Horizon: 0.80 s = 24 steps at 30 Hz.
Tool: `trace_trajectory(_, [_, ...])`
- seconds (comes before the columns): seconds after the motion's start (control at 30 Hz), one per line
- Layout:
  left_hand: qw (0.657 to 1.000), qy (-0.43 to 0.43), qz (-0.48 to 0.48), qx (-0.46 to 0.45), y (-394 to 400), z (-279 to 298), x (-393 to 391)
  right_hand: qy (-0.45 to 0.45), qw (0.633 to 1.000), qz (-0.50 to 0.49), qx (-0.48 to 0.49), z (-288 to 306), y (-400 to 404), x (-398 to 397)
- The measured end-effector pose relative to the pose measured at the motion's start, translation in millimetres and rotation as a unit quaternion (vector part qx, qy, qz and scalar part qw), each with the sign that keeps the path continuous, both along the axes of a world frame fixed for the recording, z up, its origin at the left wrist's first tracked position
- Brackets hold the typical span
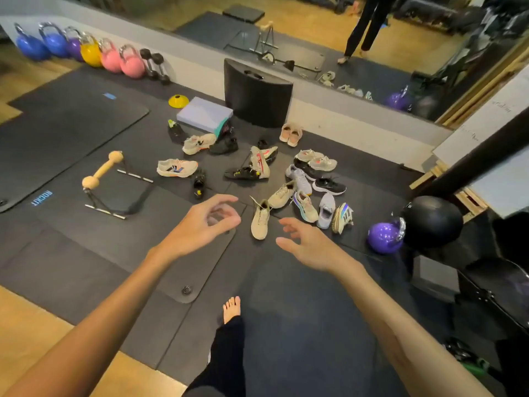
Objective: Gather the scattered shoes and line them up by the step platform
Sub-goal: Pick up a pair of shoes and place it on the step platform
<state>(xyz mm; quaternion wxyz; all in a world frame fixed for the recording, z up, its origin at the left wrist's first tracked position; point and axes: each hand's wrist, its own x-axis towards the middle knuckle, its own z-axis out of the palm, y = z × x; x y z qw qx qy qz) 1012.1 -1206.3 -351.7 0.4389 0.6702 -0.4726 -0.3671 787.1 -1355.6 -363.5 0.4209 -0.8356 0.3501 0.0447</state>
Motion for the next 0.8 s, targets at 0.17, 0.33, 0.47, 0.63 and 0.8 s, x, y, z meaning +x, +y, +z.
trace_trajectory(0.17, [0.999, -0.014, -0.023, 0.03, -116, -14, 56, 0.02, 0.999, -0.007, 0.033, -4, -107, 72])
trace_trajectory(0.33, [0.991, -0.075, -0.073, 0.078, -212, -27, 107, 0.019, 0.995, -0.051, 0.079, -22, -197, 95])
trace_trajectory(0.47, [0.987, -0.093, -0.074, 0.104, -274, -45, 124, 0.05, 0.992, -0.045, 0.11, -55, -266, 102])
trace_trajectory(0.63, [0.99, -0.09, -0.041, 0.103, -348, -76, 130, 0.039, 0.993, -0.005, 0.113, -95, -363, 128])
trace_trajectory(0.8, [0.989, -0.096, -0.007, 0.113, -418, -111, 135, 0.009, 0.995, -0.005, 0.097, -125, -444, 161])
